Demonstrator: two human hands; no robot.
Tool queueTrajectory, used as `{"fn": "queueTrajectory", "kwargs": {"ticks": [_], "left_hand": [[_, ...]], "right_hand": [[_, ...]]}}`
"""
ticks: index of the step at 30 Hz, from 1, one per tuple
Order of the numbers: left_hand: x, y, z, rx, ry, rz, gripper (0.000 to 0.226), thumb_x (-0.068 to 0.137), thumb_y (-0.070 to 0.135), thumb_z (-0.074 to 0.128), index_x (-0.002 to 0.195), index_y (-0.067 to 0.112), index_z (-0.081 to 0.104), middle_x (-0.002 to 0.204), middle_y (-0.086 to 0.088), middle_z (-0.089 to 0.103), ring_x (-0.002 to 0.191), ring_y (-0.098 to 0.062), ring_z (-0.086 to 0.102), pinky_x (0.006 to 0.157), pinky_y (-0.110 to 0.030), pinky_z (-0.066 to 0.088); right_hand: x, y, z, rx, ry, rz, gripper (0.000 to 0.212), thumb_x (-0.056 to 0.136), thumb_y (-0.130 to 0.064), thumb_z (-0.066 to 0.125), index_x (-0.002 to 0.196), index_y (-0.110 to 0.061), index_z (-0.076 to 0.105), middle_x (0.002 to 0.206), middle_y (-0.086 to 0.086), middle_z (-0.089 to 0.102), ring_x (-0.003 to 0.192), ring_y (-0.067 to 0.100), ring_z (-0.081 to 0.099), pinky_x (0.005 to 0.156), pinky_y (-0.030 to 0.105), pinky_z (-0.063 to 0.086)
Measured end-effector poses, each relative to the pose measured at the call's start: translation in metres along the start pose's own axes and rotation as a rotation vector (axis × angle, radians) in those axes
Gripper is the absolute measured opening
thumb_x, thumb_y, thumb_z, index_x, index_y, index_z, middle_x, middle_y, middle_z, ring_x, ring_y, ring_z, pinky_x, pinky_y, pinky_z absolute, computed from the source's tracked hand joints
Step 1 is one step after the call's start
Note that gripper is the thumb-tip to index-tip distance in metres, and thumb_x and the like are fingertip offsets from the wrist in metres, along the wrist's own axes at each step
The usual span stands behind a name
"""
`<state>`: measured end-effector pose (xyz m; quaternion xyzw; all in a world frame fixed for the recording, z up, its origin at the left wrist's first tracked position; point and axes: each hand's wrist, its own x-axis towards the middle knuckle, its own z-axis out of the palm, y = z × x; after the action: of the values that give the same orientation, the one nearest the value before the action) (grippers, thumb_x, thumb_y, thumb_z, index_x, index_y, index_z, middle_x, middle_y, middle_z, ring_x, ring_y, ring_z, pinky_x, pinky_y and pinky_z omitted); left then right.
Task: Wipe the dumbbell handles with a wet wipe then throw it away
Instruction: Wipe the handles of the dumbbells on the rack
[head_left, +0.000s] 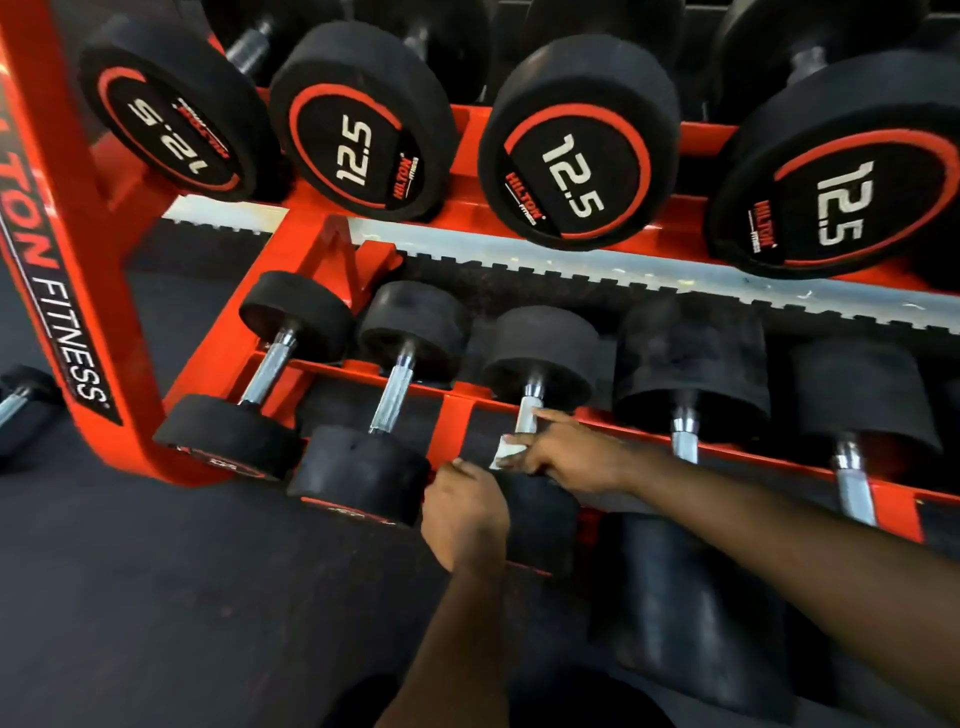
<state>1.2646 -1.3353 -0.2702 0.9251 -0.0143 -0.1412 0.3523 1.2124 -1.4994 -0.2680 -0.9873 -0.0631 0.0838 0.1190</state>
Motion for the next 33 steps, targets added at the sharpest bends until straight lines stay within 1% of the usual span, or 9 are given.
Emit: {"fn": "queueTrajectory", "kwargs": {"ticks": [4, 6, 8, 12, 16, 21, 24, 28, 33], "left_hand": [[-0.001, 0.002, 0.0, -0.046, 0.013, -0.012, 0.042, 0.106, 0.03, 0.034, 0.12, 0.005, 0.065, 0.123, -0.022, 0.065, 0.114, -0.042, 0.06, 0.095, -0.044, 0.044], [-0.001, 0.002, -0.003, -0.04, 0.007, -0.024, 0.042, 0.106, 0.031, 0.034, 0.123, 0.006, 0.064, 0.125, -0.021, 0.064, 0.116, -0.041, 0.059, 0.096, -0.043, 0.043], [-0.002, 0.002, -0.003, -0.047, 0.0, -0.027, 0.043, 0.106, 0.032, 0.034, 0.124, 0.007, 0.064, 0.126, -0.021, 0.064, 0.116, -0.04, 0.059, 0.096, -0.043, 0.043], [-0.004, 0.002, -0.001, -0.062, 0.003, -0.019, 0.043, 0.106, 0.031, 0.033, 0.12, 0.006, 0.065, 0.122, -0.021, 0.066, 0.113, -0.04, 0.06, 0.095, -0.043, 0.044], [-0.003, 0.001, -0.002, -0.069, -0.016, -0.023, 0.044, 0.106, 0.033, 0.032, 0.12, 0.008, 0.066, 0.122, -0.02, 0.066, 0.113, -0.04, 0.06, 0.096, -0.043, 0.044], [-0.004, 0.001, -0.002, -0.067, -0.026, -0.023, 0.043, 0.106, 0.034, 0.033, 0.121, 0.011, 0.065, 0.121, -0.018, 0.066, 0.113, -0.038, 0.061, 0.096, -0.043, 0.044], [-0.002, -0.001, -0.002, -0.061, -0.02, -0.019, 0.042, 0.105, 0.036, 0.032, 0.118, 0.014, 0.066, 0.117, -0.015, 0.068, 0.109, -0.035, 0.062, 0.096, -0.044, 0.047], [-0.001, 0.0, -0.001, -0.052, -0.016, -0.01, 0.042, 0.105, 0.034, 0.034, 0.118, 0.012, 0.067, 0.118, -0.016, 0.068, 0.111, -0.035, 0.062, 0.095, -0.043, 0.046], [-0.002, -0.001, -0.005, -0.06, -0.022, -0.019, 0.042, 0.105, 0.033, 0.034, 0.118, 0.011, 0.067, 0.12, -0.017, 0.067, 0.112, -0.037, 0.061, 0.094, -0.043, 0.045]], "right_hand": [[0.048, 0.001, -0.013, -0.2, -0.268, 0.02, 0.02, 0.082, -0.009, 0.057, 0.087, -0.026, 0.067, 0.095, -0.008, 0.071, 0.1, 0.013, 0.064, 0.117, 0.043, 0.017], [0.063, -0.003, -0.017, -0.254, -0.364, 0.038, 0.019, 0.083, -0.011, 0.053, 0.088, -0.025, 0.065, 0.094, -0.008, 0.071, 0.105, 0.012, 0.063, 0.118, 0.049, 0.013], [0.059, 0.0, -0.017, -0.266, -0.376, 0.029, 0.025, 0.084, -0.014, 0.056, 0.1, -0.027, 0.069, 0.106, -0.008, 0.07, 0.121, 0.013, 0.057, 0.119, 0.052, 0.007], [0.031, 0.016, -0.012, -0.153, -0.276, -0.013, 0.033, 0.086, -0.016, 0.061, 0.113, -0.033, 0.069, 0.12, -0.004, 0.061, 0.13, 0.012, 0.049, 0.119, 0.052, -0.009], [0.048, 0.005, -0.015, -0.118, -0.278, 0.041, 0.029, 0.088, -0.01, 0.051, 0.088, -0.035, 0.066, 0.097, -0.012, 0.064, 0.131, 0.012, 0.048, 0.117, 0.055, -0.013], [0.067, -0.008, -0.013, -0.214, -0.383, 0.071, 0.025, 0.091, -0.015, 0.05, 0.104, -0.028, 0.067, 0.113, -0.003, 0.067, 0.117, 0.019, 0.057, 0.12, 0.054, -0.003], [0.052, 0.004, -0.015, -0.194, -0.329, -0.016, 0.022, 0.09, -0.021, 0.057, 0.108, -0.029, 0.067, 0.123, -0.003, 0.064, 0.126, 0.018, 0.053, 0.12, 0.055, -0.006], [0.059, -0.001, -0.016, -0.166, -0.355, 0.064, 0.02, 0.092, -0.024, 0.053, 0.103, -0.03, 0.07, 0.107, -0.011, 0.07, 0.121, 0.011, 0.057, 0.119, 0.055, -0.006], [0.071, -0.016, -0.012, -0.252, -0.39, 0.058, 0.03, 0.086, -0.008, 0.05, 0.102, -0.026, 0.068, 0.102, -0.004, 0.071, 0.109, 0.016, 0.061, 0.121, 0.054, 0.003]]}}
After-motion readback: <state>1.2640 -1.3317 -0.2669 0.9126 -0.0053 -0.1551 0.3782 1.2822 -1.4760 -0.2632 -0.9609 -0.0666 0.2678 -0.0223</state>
